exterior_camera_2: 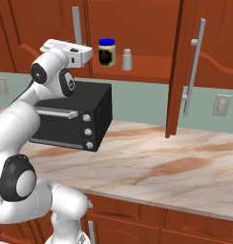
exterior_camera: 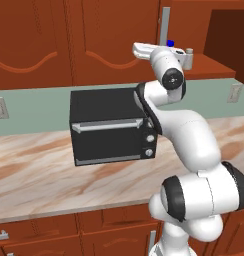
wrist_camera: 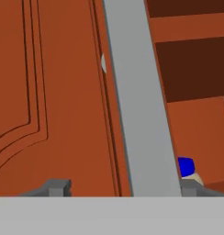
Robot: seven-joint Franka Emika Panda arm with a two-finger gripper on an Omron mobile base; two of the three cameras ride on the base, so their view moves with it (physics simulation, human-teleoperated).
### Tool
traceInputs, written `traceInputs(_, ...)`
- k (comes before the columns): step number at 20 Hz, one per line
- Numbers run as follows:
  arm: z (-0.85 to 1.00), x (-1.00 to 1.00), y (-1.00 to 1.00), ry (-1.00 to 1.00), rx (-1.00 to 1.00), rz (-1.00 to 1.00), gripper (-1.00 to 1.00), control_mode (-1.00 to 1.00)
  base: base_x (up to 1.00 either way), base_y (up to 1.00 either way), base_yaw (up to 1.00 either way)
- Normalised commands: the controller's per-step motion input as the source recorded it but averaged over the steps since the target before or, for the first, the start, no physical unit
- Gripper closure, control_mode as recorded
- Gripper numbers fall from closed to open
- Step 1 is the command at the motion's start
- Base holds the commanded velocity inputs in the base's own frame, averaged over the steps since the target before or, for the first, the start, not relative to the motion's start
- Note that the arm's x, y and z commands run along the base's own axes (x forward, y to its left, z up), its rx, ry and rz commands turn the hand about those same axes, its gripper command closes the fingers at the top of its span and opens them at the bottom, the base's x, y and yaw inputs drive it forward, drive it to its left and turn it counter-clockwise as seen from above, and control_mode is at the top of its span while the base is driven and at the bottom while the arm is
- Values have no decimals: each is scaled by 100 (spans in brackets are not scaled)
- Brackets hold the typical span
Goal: Move the mayonnaise and shaker from the cabinet to the dining counter.
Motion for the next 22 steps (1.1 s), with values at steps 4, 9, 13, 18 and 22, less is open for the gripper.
traceInputs(4,0,42,15,1,-2,1,100,-100,0,0,0)
traceInputs(9,0,-2,76,15,-9,5,100,-100,0,0,0)
traceInputs(13,5,-66,84,22,-12,7,100,-100,0,0,0)
traceInputs(18,12,-95,82,16,-16,5,100,-100,0,0,0)
traceInputs(22,16,-100,84,13,-16,4,100,-100,0,0,0)
